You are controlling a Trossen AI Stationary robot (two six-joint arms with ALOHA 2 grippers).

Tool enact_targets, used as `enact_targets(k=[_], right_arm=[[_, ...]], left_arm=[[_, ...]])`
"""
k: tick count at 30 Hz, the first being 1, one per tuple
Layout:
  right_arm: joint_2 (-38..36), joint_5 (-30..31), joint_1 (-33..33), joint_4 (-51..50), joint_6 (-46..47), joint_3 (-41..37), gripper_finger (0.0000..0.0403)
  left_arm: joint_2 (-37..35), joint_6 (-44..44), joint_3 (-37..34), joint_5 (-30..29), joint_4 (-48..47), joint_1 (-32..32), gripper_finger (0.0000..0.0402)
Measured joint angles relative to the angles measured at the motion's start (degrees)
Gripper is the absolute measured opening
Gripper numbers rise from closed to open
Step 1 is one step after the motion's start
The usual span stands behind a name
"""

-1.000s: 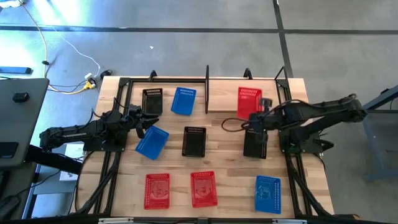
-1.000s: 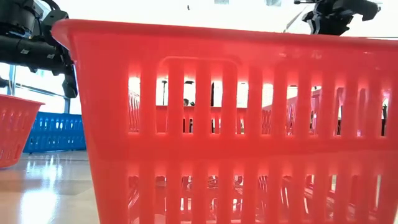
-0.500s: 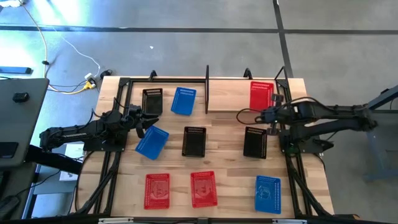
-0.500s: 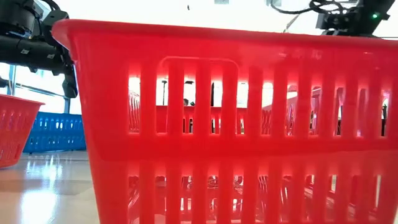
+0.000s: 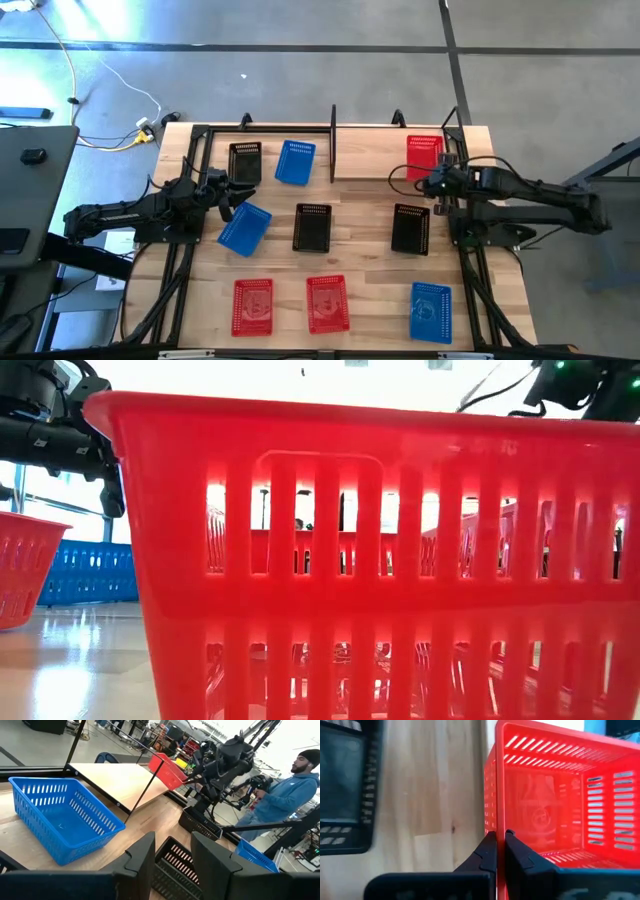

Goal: Stack baskets on shelf by color
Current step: Put the top red bin on the shelf

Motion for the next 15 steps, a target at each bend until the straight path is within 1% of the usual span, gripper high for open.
enact_targets(k=[5,7,12,15], right_arm=[[0.1,-0.7,-5.9,2.0,-4.5,-1.6,0.0],[0.1,-1.9,-8.2,2.2,-5.8,-1.8,0.0],[0.1,-3.3,-13.1,4.3,-7.6,-1.8,0.0],[0.2,-7.6,-15.7,4.8,-11.1,-1.8,0.0]], left_arm=[[0.0,0.0,0.0,0.0,0.0,0.0,0.0115],[0.0,0.0,0.0,0.1,0.0,0.0,0.0115],[0.0,-0.2,0.0,0.1,0.0,0.0,0.0115],[0.0,-0.2,0.0,0.1,0.0,0.0,0.0115]])
